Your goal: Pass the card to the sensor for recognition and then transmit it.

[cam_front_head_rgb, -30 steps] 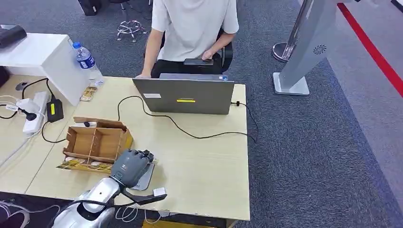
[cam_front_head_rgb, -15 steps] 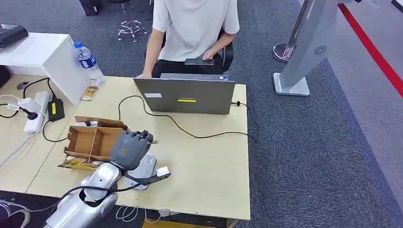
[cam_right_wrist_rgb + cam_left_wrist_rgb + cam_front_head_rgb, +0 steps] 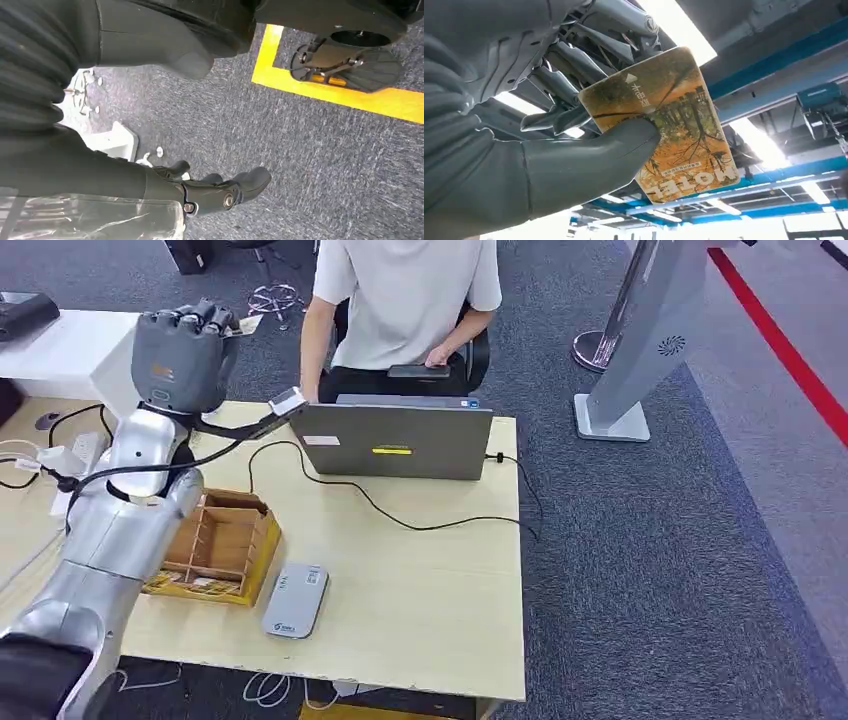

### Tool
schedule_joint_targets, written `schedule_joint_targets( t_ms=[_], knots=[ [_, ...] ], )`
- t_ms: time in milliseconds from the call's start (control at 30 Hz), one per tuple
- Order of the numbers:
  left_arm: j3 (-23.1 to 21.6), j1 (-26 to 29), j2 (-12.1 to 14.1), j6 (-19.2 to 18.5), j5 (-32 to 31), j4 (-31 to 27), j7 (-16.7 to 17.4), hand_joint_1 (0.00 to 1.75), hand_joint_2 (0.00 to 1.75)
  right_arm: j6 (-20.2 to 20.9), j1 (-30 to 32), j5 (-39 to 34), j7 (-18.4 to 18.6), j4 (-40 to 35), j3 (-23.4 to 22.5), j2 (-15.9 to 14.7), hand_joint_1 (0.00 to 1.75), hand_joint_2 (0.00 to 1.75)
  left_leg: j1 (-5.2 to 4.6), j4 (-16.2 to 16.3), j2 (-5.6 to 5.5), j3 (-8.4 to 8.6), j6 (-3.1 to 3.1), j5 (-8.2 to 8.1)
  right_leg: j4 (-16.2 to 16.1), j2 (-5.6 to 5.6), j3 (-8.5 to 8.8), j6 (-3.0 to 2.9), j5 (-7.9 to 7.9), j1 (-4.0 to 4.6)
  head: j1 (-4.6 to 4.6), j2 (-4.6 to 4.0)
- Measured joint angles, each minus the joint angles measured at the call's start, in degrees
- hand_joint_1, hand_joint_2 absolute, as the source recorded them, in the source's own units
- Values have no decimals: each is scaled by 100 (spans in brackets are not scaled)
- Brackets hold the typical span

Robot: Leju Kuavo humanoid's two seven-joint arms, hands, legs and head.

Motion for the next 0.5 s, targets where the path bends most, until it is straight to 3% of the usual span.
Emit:
schedule_joint_targets(
  t_ms=[67, 133, 300, 500],
  knots=[
    [7, -312, -26, -149, -230, 322, 175, 175, 175, 54, -24, 83, 48, 0, 33, 0, 0, 175, 3, 3, -1, -11, 1, 4, 0, 0, -11, 0, 1, 2, 2, 0],
    [7, -966, -85, -425, -352, 1123, 319, 175, 175, 105, -73, 114, 77, 0, 59, 0, 0, 175, 4, 6, -2, -28, 3, 13, 0, -2, -30, 1, 15, 3, 9, 0],
    [7, -2256, -499, -962, -433, 2626, 465, 175, 175, 116, -143, 116, 105, 0, 81, 0, 0, 175, 3, 6, -8, -50, 4, 28, 0, -6, -42, 0, 29, 1, 4, 0],
    [6, -2768, -833, -1171, -437, 3285, 520, 175, 175, 114, -149, 133, 111, 2, 83, 2, 0, 175, -2, 8, 0, -52, 4, 27, 0, 4, -47, 4, 32, -1, 9, 0]
  ],
)
